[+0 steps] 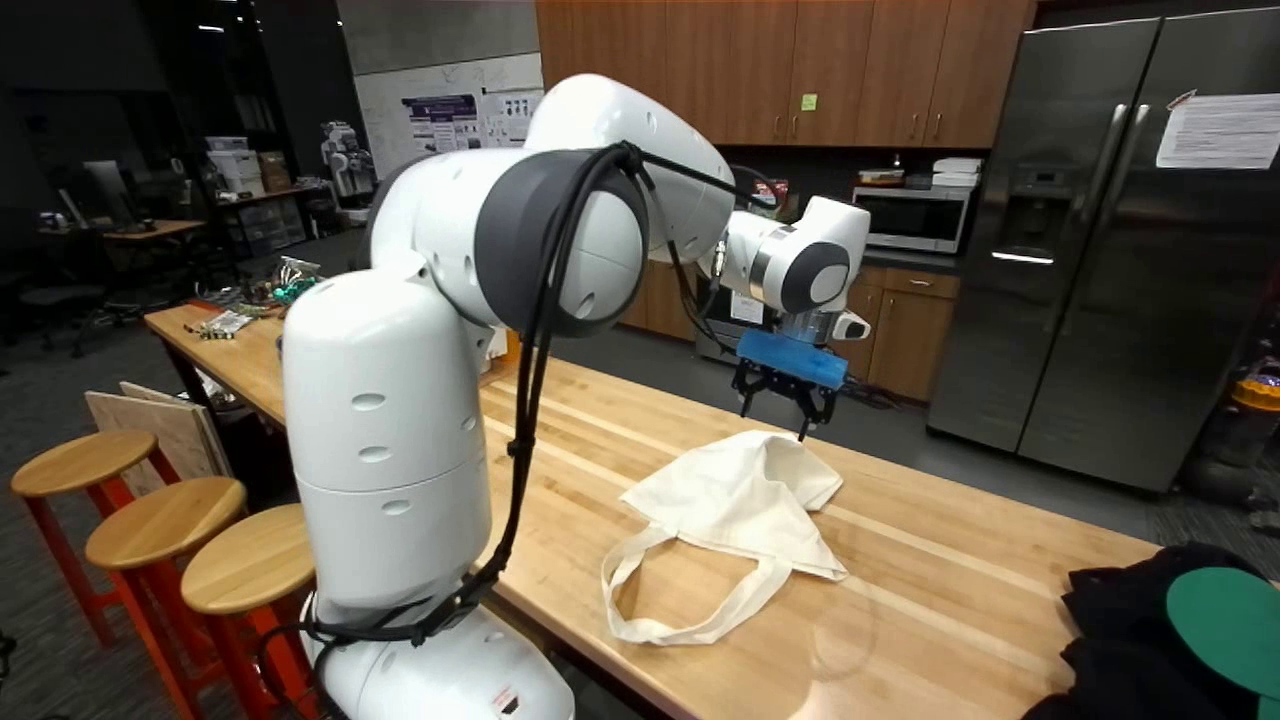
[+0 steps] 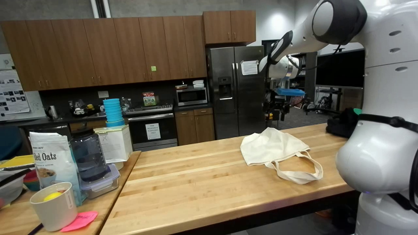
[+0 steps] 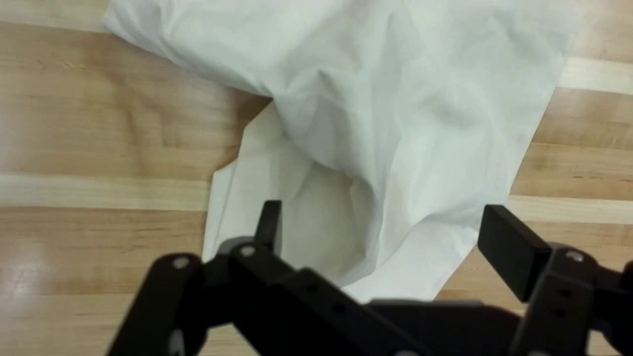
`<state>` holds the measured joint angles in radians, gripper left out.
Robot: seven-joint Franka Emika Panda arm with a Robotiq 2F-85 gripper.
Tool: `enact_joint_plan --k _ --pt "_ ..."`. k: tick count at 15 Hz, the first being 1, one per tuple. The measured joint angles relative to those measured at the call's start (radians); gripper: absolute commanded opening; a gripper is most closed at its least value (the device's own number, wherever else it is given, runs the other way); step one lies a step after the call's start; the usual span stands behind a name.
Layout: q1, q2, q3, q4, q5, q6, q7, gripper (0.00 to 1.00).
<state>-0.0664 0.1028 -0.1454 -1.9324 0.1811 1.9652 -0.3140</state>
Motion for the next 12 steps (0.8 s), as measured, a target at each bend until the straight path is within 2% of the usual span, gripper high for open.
enact_joint_plan --k 4,12 --pt "-0.001 0.049 0.013 -0.021 -0.004 0.076 0.019 1.00" --pt "-0.018 0.083 0.014 -0.031 -0.008 0.087 0.020 1.00"
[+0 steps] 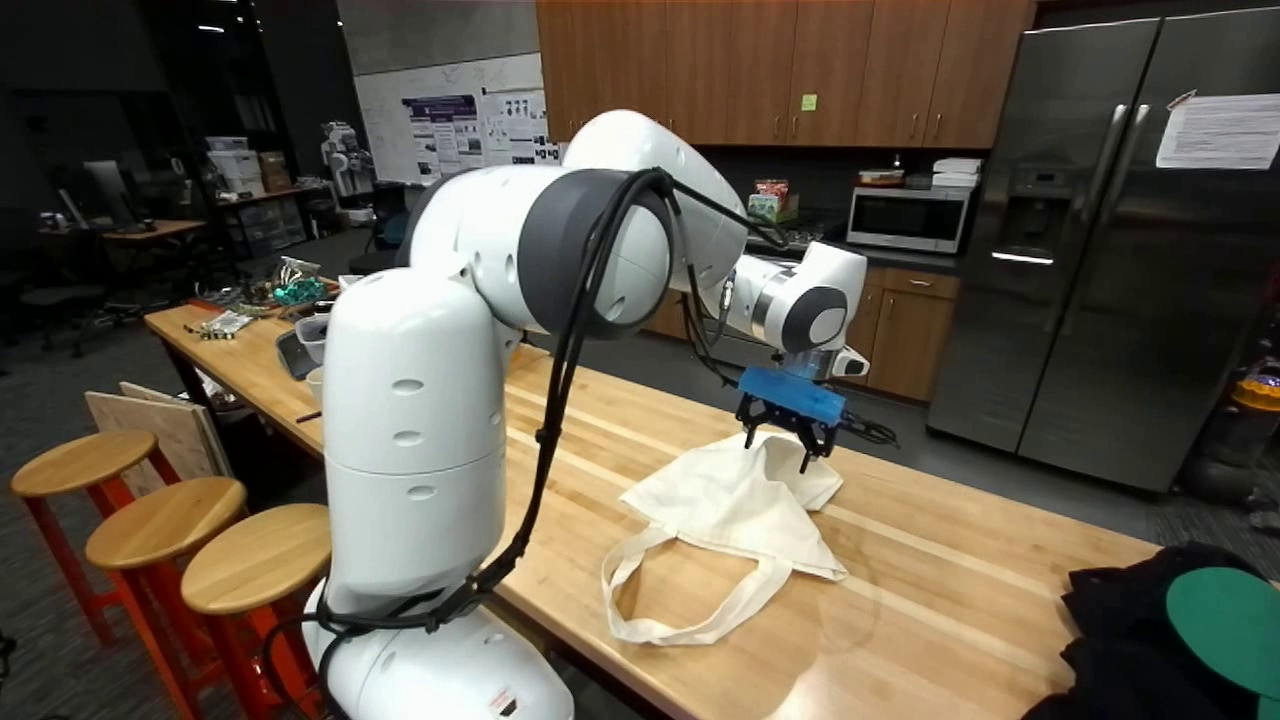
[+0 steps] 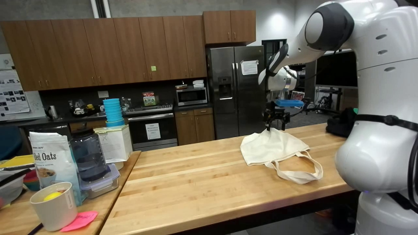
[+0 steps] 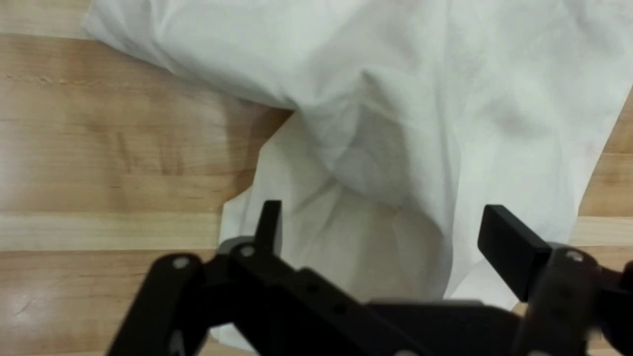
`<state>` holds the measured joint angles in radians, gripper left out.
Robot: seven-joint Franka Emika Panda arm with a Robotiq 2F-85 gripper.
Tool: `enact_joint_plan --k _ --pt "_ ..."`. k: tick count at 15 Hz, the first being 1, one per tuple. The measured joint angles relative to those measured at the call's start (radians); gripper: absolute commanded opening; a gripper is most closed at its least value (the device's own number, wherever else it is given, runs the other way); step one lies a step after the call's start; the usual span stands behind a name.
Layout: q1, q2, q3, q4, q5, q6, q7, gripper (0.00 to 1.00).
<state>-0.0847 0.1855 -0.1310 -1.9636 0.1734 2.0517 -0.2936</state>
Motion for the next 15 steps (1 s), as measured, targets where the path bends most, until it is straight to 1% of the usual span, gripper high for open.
enact_joint_plan --k 9,15 --pt "-0.001 0.000 0.002 0.000 0.000 0.001 -0.001 1.00" --pt "-0.019 0.002 0.003 0.002 -0.031 0.001 -0.010 1.00"
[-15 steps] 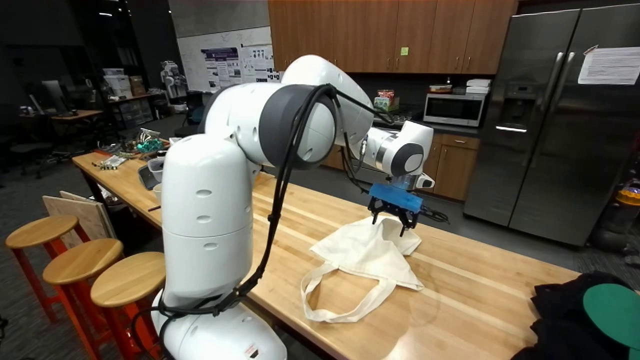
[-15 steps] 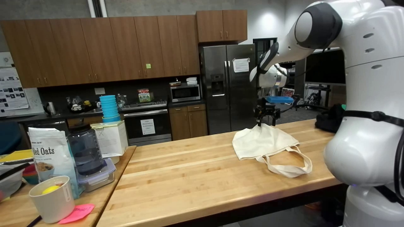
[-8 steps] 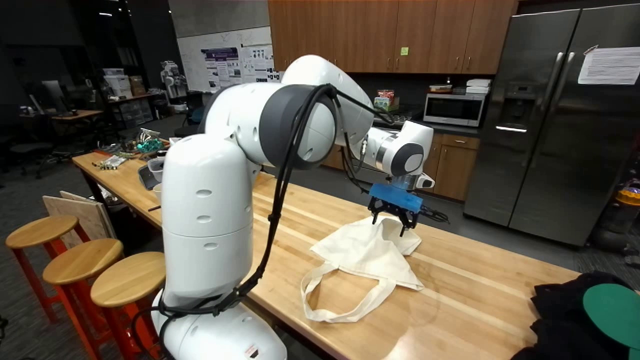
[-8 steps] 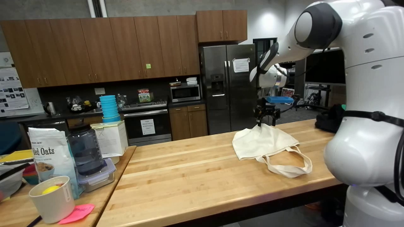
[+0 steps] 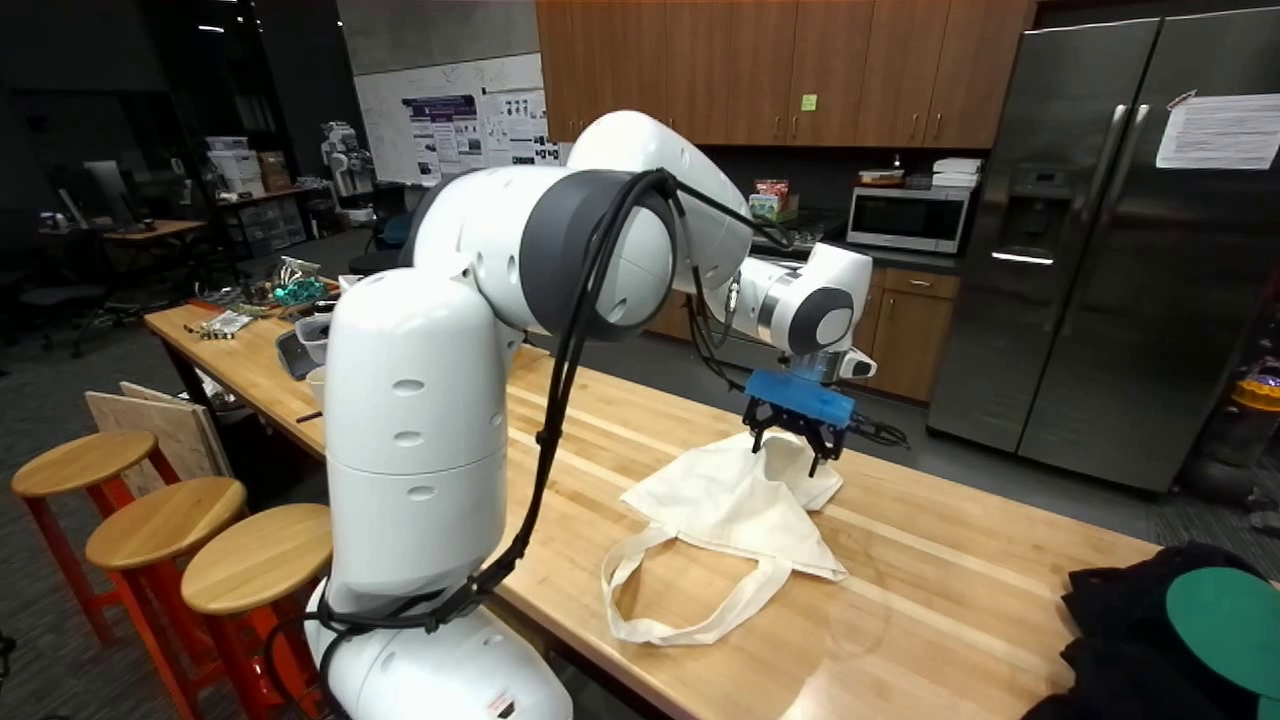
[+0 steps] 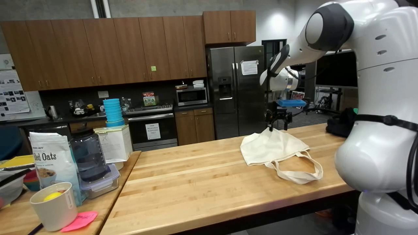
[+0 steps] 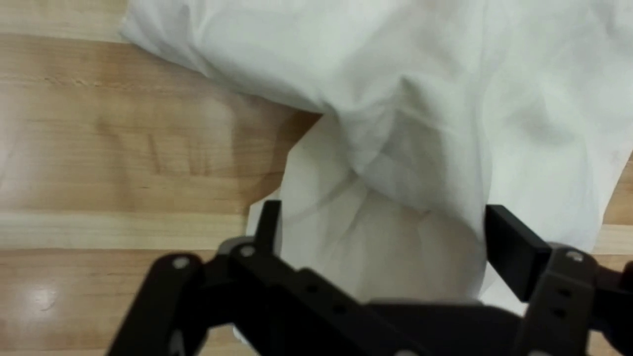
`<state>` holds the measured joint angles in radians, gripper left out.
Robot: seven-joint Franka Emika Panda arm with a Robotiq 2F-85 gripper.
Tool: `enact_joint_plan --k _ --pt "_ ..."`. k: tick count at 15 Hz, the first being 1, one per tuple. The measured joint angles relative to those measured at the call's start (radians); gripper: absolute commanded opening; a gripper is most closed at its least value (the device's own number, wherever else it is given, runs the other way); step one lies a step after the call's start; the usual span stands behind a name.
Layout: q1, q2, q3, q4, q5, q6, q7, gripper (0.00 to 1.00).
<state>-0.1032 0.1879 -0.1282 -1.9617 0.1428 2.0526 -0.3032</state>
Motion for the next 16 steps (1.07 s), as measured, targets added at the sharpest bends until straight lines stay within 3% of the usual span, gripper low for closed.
enact_joint_plan --k 9,11,16 --pt "0.004 0.014 0.065 0.003 0.003 -0.010 -0.032 1.00" --pt "0.010 0.029 0.082 0.008 0.003 -0.013 -0.032 0.73" --pt "0.012 0.066 0.090 0.013 -0.003 -0.007 -0.031 0.35"
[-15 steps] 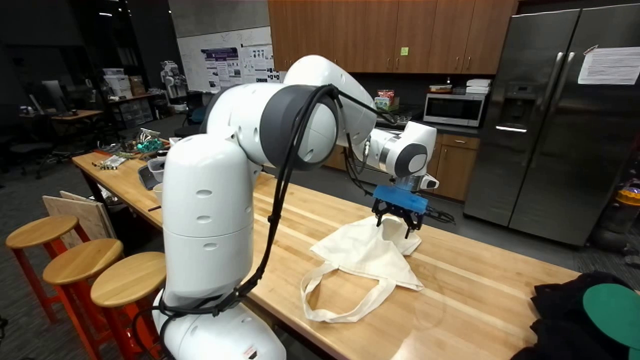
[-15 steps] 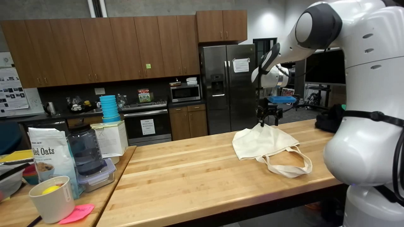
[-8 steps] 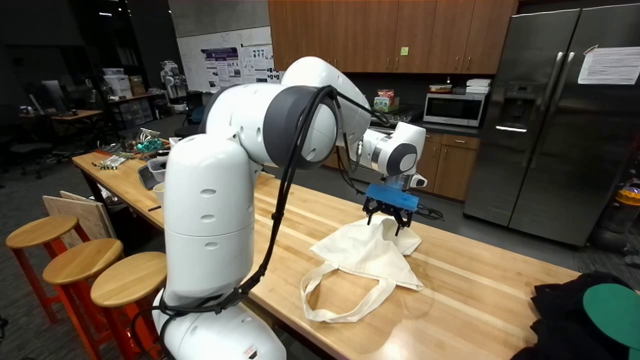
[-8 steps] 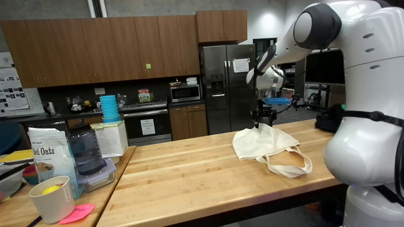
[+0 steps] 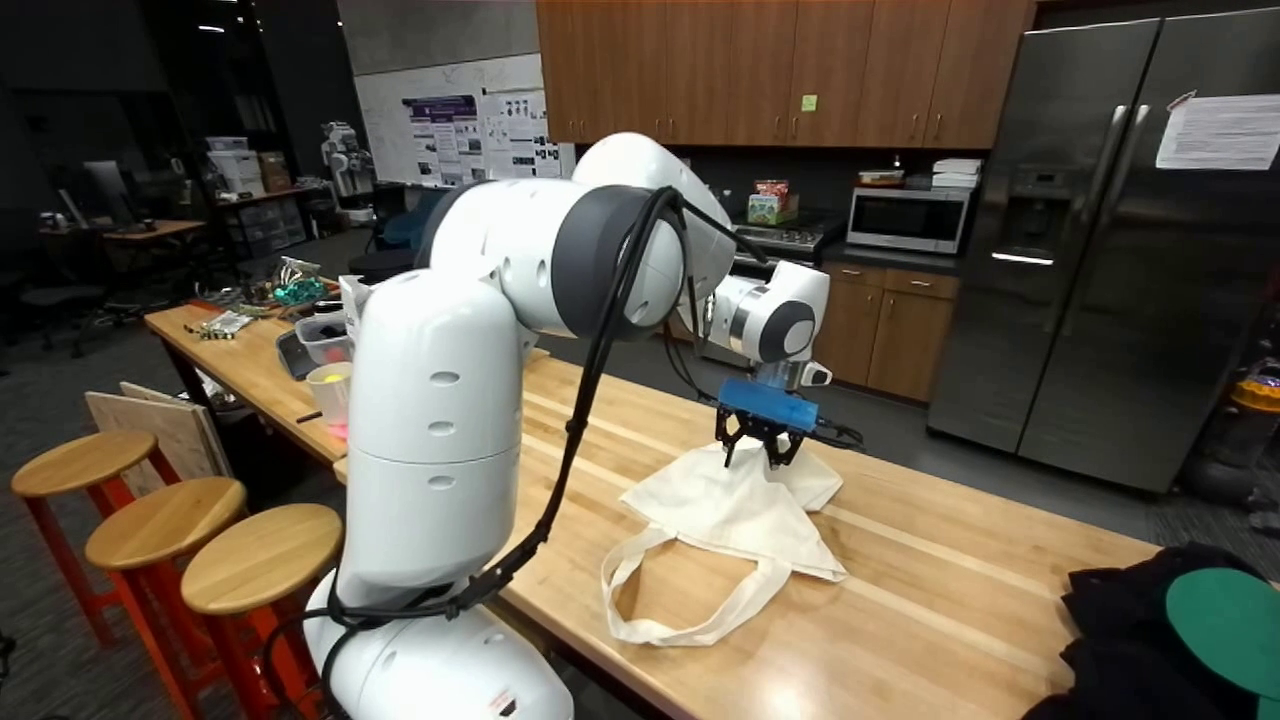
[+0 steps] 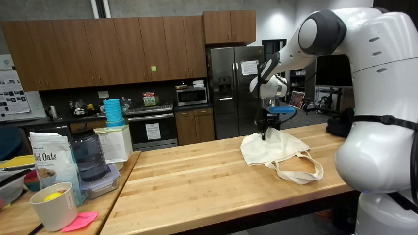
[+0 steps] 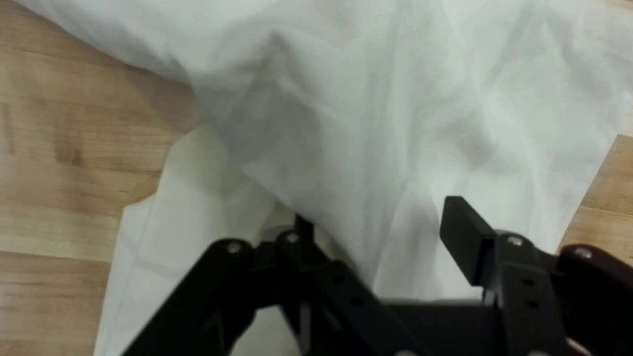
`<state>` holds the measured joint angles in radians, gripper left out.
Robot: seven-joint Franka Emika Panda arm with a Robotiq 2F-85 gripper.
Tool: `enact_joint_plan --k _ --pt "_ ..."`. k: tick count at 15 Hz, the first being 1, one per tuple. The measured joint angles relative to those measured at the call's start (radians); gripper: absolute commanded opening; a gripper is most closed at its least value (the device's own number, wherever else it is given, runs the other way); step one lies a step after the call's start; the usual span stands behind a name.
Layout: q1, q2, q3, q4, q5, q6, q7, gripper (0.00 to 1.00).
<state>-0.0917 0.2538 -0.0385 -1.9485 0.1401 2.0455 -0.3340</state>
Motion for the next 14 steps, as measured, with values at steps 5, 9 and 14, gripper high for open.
enact_joint_plan --k 5,9,14 --pt "-0.015 0.005 -0.013 0.000 -0.011 0.038 0.010 0.00" --pt "-0.030 0.005 -0.032 0.000 -0.015 0.074 0.016 0.01" --pt "-0.043 0.004 -0.061 -0.003 -0.045 0.122 0.067 0.01"
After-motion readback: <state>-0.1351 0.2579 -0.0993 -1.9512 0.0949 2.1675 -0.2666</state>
